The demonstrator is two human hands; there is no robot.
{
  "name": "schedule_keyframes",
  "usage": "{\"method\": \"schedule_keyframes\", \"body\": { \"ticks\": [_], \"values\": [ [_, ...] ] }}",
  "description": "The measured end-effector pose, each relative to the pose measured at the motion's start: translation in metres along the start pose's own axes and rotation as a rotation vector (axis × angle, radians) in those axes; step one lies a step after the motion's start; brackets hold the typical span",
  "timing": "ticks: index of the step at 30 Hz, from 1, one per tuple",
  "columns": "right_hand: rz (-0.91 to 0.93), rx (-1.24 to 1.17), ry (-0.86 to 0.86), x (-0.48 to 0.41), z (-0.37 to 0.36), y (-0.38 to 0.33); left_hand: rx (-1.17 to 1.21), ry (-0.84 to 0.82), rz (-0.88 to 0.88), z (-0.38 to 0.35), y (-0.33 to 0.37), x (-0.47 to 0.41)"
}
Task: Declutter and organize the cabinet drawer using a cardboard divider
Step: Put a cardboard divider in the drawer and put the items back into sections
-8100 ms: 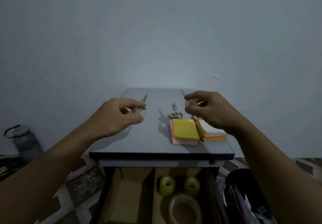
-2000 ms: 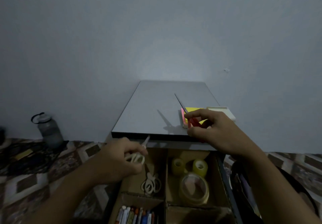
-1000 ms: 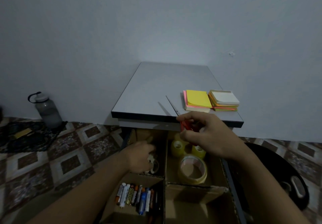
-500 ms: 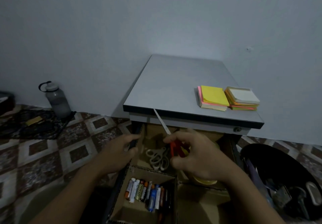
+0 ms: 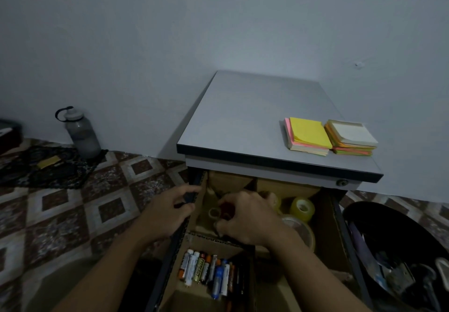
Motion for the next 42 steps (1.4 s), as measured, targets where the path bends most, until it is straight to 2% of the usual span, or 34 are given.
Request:
{"method": "schedule_keyframes", "body": {
  "ticks": [2,8,16,20,30,34,37,42],
  "values": [
    [-0.017,-0.023,-0.007,-0.008,-0.011,0.004,-0.006,0.005,-0.008,0.001,-0.001,0.001],
    [-0.006,0.253,0.007,-0.013,-0.026,0.012,-0.019,0.004,-0.024,0.0,0.003,0.003],
    [0.017,0.241,0.016,-0.01,-0.027,0.015,-0.018,0.022,-0.019,-0.003,0.006,0.011],
    [0.031,0.163,0.055,-0.004,-0.026,0.016,-0.019,0.02,-0.028,-0.006,0.009,0.017],
    [0.1,-0.125,-0.015,0.028,-0.014,0.021,-0.143,0.046,-0.026,-0.005,0.027,0.034],
    [0.117,-0.229,-0.025,0.042,-0.003,0.022,-0.184,0.209,-0.078,-0.003,0.052,0.046],
    [0.095,-0.328,0.074,0.055,0.012,0.026,-0.14,0.312,-0.126,-0.003,0.08,0.047],
    [0.098,-0.364,0.284,0.076,0.056,0.048,-0.062,0.279,-0.198,-0.007,0.141,0.027]
  ]
}}
Point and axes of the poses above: each hand's wrist, its own x-axis away from the middle knuckle, its own z-axis out of the back of the hand, y = z × x, the point moved 3 cm from there along -x, towards the middle knuckle
